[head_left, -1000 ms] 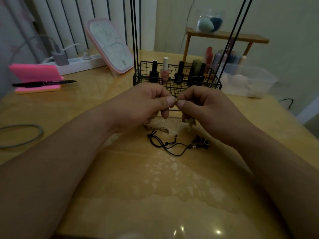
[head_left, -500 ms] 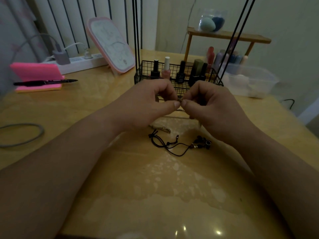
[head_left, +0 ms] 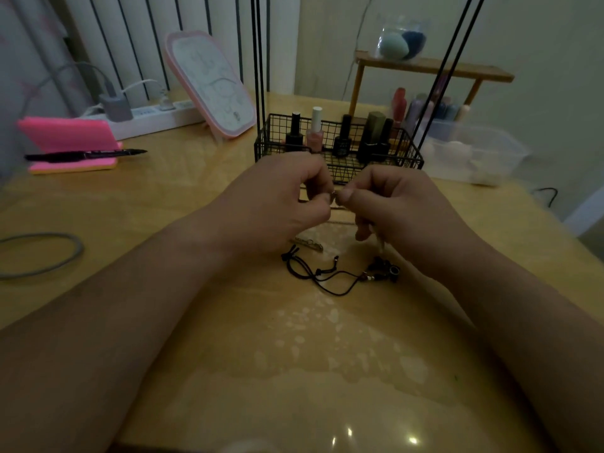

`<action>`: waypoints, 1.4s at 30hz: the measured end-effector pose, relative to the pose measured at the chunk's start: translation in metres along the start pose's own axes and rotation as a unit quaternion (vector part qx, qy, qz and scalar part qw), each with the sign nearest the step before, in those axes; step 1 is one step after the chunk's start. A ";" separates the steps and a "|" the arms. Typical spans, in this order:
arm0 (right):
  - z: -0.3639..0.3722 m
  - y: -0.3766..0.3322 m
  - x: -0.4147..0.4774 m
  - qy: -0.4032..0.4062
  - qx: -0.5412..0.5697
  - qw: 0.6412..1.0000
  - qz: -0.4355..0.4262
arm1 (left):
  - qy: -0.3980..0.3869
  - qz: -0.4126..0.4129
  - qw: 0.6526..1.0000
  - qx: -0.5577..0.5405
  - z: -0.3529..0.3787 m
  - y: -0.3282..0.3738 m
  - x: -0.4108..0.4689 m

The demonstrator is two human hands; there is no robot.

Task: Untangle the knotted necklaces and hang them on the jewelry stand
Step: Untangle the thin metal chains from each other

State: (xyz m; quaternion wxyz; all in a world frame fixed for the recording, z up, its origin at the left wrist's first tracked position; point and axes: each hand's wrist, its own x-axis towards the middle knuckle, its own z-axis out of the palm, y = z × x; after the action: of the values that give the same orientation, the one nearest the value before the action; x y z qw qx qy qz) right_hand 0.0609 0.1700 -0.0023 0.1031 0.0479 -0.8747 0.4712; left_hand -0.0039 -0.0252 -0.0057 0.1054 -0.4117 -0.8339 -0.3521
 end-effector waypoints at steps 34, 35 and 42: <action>0.002 0.002 0.001 -0.038 -0.032 0.997 -0.061 | -0.018 -0.095 0.980 -0.174 -0.006 0.001 0.004; 0.002 0.002 0.001 -0.037 -0.031 0.997 -0.066 | -0.018 -0.102 0.978 -0.183 -0.007 0.001 0.004; 0.002 0.000 0.000 -0.009 -0.024 0.996 -0.081 | -0.016 -0.104 0.978 -0.180 -0.007 0.000 0.004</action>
State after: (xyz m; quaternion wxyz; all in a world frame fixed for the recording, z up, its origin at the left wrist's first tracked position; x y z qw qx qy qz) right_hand 0.0601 0.1687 -0.0035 0.1341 0.1203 -0.8798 0.4399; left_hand -0.0077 -0.0276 0.0013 -0.0208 -0.3407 -0.7967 -0.4988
